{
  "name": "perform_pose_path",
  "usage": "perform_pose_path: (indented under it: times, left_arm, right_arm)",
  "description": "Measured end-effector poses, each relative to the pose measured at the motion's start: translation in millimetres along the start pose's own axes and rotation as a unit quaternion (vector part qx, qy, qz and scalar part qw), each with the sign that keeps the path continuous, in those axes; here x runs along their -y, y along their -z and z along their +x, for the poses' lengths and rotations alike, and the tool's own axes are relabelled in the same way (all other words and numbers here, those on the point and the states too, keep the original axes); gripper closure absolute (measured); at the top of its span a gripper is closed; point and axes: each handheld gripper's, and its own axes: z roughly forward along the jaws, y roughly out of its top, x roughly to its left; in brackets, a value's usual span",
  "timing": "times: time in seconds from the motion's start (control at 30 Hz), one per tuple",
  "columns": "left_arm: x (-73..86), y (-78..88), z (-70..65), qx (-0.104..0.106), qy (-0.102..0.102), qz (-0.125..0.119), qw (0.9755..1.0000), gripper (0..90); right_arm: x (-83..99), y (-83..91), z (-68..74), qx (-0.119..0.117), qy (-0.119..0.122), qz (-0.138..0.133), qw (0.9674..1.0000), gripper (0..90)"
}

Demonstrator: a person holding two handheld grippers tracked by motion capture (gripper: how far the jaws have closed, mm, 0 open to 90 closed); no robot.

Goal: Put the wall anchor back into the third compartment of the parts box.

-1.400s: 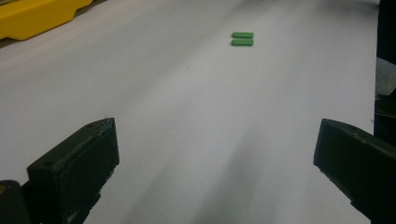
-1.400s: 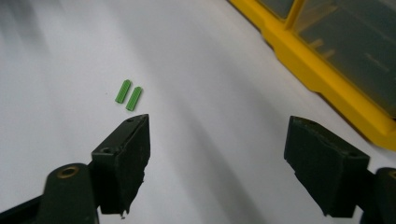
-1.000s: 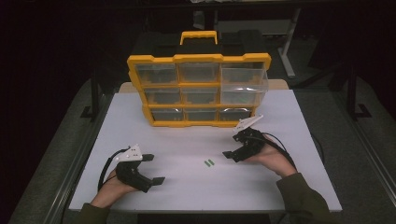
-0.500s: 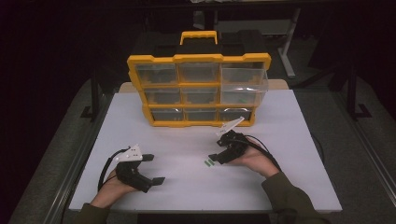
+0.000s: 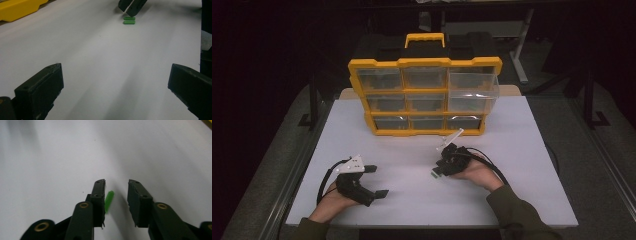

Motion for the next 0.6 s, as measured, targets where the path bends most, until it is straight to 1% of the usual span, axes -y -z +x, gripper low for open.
perform_pose_path:
  times: [0.13, 0.2, 0.27, 0.3, 0.33, 0.47, 0.6]
  left_arm:
    - [0.0, -0.2, -0.3, 0.0, 0.001, 0.0, 1.0, 0.0]
    - [-0.1, -0.4, -0.5, -0.001, 0.004, -0.002, 1.0, 0.0]
    - [-0.2, -0.3, -0.4, -0.001, 0.003, -0.002, 1.0, 0.0]
    - [-0.1, -0.4, -0.2, -0.001, 0.003, -0.001, 1.0, 0.0]
    - [-0.1, -0.5, -0.1, -0.001, 0.003, -0.001, 1.0, 0.0]
    - [-0.3, 0.1, -1.2, -0.001, 0.004, 0.0, 1.0, 0.0]
    - [-0.2, 0.2, -1.2, -0.001, 0.004, 0.001, 1.0, 0.0]
  right_arm:
    - [0.0, -2.5, 1.7, -0.006, 0.006, 0.007, 0.9999, 72.9]
    - [0.2, -3.5, 1.8, -0.004, 0.013, 0.01, 0.9999, 74.9]
    - [0.2, -4.1, 2.4, -0.004, 0.014, 0.012, 0.9998, 77.2]
    - [0.5, -4.3, 3.3, -0.003, 0.011, 0.019, 0.9997, 77.8]
    - [1.3, -5.5, 2.7, -0.003, 0.018, 0.019, 0.9996, 78.2]
    - [2.0, -5.1, 2.4, 0.0, 0.015, 0.019, 0.9997, 82.3]
    - [3.2, -5.5, 0.8, -0.003, 0.015, 0.013, 0.9998, 83.1]
